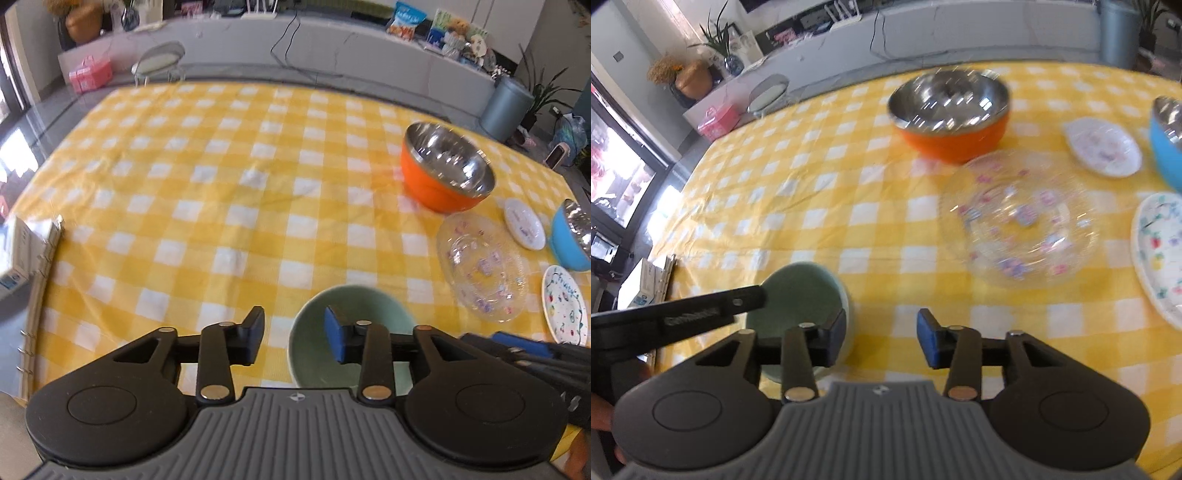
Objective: Organize plates and bowls
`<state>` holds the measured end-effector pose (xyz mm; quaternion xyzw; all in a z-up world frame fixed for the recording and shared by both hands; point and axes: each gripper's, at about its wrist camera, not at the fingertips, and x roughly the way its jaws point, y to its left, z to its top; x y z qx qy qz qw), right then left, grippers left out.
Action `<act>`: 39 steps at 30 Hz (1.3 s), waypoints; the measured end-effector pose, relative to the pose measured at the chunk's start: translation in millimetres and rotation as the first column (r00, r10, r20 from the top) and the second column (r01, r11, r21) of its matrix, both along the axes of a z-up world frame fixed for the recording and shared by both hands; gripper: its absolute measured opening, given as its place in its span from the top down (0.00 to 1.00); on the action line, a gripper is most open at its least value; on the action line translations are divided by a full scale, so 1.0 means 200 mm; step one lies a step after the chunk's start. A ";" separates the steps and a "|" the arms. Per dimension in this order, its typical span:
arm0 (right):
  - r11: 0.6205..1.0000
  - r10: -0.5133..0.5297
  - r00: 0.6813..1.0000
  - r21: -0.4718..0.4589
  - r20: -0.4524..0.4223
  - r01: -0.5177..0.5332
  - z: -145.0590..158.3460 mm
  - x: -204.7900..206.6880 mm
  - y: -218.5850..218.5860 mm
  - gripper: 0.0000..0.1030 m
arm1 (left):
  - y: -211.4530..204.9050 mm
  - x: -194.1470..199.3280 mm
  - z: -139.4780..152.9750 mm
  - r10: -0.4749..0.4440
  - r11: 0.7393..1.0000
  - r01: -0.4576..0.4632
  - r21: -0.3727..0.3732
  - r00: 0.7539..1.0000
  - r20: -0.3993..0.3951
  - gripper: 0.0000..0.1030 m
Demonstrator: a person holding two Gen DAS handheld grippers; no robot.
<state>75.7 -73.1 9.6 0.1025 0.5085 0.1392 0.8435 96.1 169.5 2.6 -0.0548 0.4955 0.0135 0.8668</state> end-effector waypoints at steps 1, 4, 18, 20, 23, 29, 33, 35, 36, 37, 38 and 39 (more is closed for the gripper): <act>1.000 -0.009 1.000 -0.011 0.017 0.009 0.02 -0.01 -0.05 0.54 | -0.01 -0.01 0.02 -0.005 1.000 0.005 0.005 1.000 0.012 0.56; 0.999 -0.026 0.998 -0.028 0.063 0.028 0.05 -0.07 -0.20 0.53 | -0.04 -0.03 0.09 -0.020 1.000 0.019 0.012 0.999 0.048 0.54; 0.994 -0.020 0.998 -0.107 0.064 0.026 0.20 -0.22 -0.82 0.39 | -0.34 0.00 0.30 -0.155 0.985 0.166 -0.045 0.972 0.177 0.44; 0.997 -0.036 0.999 -0.075 0.002 0.036 0.23 -0.20 -0.87 0.39 | -0.38 0.03 0.31 -0.173 0.982 0.185 -0.048 0.967 0.187 0.43; 0.998 -0.047 0.997 -0.046 -0.059 0.044 0.28 -0.15 -0.91 0.38 | -0.43 0.07 0.33 -0.191 0.977 0.205 -0.055 0.962 0.195 0.42; 0.995 -0.076 0.992 -0.078 -0.097 0.068 0.40 0.07 -0.88 0.37 | -0.52 0.19 0.36 -0.227 0.970 0.241 -0.040 0.950 0.215 0.34; 0.992 -0.093 0.995 -0.090 -0.027 0.090 0.45 0.27 -0.80 0.33 | -0.50 0.29 0.36 -0.211 0.972 0.229 -0.057 0.952 0.222 0.33; 0.993 -0.093 0.996 -0.077 0.013 0.094 0.45 0.36 -0.74 0.33 | -0.47 0.36 0.35 -0.186 0.974 0.209 -0.085 0.957 0.221 0.33; 0.994 -0.092 0.995 -0.065 0.025 0.093 0.44 0.40 -0.71 0.33 | -0.45 0.39 0.34 -0.170 0.976 0.196 -0.100 0.961 0.219 0.33; 0.994 -0.092 0.995 -0.049 0.033 0.093 0.42 0.45 -0.69 0.34 | -0.44 0.43 0.32 -0.154 0.977 0.182 -0.114 0.964 0.215 0.33; 0.995 -0.088 0.995 -0.033 0.039 0.089 0.39 0.49 -0.66 0.35 | -0.43 0.46 0.31 -0.143 0.977 0.172 -0.126 0.967 0.211 0.34; 0.996 -0.087 0.995 -0.023 0.042 0.088 0.37 0.53 -0.63 0.36 | -0.41 0.50 0.29 -0.136 0.976 0.167 -0.140 0.969 0.205 0.35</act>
